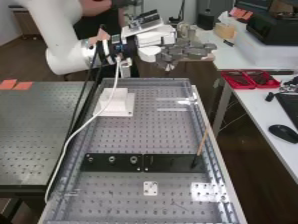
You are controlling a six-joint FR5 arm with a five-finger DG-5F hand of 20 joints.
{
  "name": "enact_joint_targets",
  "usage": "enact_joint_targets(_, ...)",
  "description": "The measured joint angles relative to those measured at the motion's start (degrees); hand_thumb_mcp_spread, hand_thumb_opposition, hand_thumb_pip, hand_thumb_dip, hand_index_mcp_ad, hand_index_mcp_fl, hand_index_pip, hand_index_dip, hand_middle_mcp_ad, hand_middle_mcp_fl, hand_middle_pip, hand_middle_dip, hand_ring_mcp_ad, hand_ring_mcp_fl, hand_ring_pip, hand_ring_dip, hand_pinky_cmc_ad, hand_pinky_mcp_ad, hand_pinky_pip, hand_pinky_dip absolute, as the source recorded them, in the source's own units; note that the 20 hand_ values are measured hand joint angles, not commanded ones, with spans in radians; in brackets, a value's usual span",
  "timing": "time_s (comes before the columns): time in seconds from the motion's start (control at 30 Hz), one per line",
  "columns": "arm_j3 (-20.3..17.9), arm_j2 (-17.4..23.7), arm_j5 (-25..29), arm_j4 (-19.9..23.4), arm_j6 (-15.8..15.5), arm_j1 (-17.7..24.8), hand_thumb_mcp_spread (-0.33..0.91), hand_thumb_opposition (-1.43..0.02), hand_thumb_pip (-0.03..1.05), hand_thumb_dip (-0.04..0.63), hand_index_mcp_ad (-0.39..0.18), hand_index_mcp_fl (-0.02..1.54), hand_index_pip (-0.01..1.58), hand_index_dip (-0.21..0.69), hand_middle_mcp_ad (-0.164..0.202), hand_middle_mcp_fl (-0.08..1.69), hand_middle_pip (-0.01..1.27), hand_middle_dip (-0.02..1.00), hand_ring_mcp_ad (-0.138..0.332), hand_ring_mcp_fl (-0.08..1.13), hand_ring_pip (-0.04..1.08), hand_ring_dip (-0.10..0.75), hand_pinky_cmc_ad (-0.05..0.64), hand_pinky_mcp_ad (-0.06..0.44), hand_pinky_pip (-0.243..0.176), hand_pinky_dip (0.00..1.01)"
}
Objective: Grab the drill bit and place it in the clear container
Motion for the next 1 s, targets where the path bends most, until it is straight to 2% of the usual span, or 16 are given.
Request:
enact_joint_targets(0.57,0.7,-1.9,-4.5,1.6,4.5,4.2,0.54,-1.01,0.52,0.328,-0.089,0.77,1.19,0.138,0.082,0.25,0.14,0.18,0.229,0.06,0.1,-0.049,0.265,0.199,-0.091,0.18)
enact_joint_targets(1.0,2.3,-6.1,-3.6,1.4,8.6,7.1,0.54,-1.02,0.52,0.328,-0.089,0.78,1.17,0.138,0.079,0.25,0.14,0.18,0.229,0.06,0.1,-0.049,0.264,0.195,-0.091,0.18)
